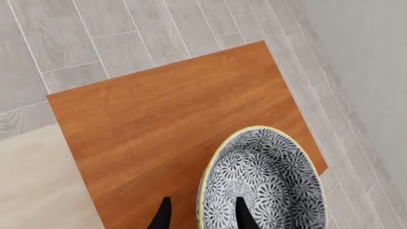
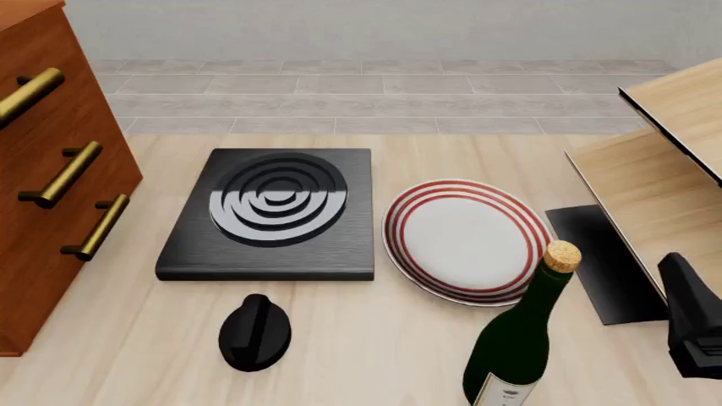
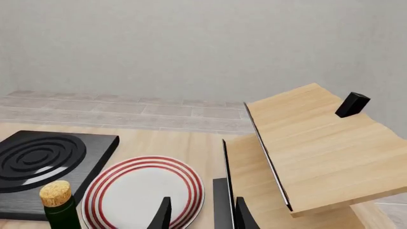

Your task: Put the bowl on the top of the cabinet.

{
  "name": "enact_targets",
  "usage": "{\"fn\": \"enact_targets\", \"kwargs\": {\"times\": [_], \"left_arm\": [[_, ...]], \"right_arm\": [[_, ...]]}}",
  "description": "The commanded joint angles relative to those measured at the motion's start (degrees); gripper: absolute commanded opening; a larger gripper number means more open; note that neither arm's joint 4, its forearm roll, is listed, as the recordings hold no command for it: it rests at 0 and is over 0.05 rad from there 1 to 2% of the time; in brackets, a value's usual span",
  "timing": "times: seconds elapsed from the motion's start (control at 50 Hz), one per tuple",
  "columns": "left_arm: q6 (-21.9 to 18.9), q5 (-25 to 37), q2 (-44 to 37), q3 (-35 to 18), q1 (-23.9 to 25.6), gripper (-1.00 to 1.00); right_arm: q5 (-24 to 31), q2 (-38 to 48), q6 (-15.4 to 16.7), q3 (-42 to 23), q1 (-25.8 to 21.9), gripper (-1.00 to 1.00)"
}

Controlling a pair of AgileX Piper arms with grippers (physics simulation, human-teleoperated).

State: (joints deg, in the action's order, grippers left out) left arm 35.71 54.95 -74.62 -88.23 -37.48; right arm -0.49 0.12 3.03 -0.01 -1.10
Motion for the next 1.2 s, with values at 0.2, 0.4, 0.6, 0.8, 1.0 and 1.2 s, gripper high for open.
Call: {"fn": "enact_targets", "kwargs": {"times": [0.2, 0.4, 0.6, 0.8, 1.0, 1.2], "left_arm": [[1.1, -0.6, 1.5, 0.2, 0.5, 1.0], [1.4, 0.2, 3.3, -0.3, -0.2, 1.0], [2.1, 2.0, 7.6, -1.3, -0.3, 1.0], [2.9, 3.4, 12.0, -0.8, -2.0, 1.0], [3.6, 4.9, 18.3, -0.8, -2.2, 1.0], [4.9, 6.3, 24.1, -1.1, -2.8, 1.0]], "right_arm": [[0.2, -0.1, 0.1, 0.0, 0.0, 1.0], [0.2, -0.1, 0.2, 0.0, -0.1, 1.0], [0.1, 0.0, 0.5, 0.0, -0.2, 1.0], [0.0, 0.0, 0.5, 0.0, -0.2, 1.0], [-0.1, -0.1, 0.5, -0.1, -0.2, 1.0], [0.9, -0.1, 0.3, -1.2, -0.3, 1.0]]}}
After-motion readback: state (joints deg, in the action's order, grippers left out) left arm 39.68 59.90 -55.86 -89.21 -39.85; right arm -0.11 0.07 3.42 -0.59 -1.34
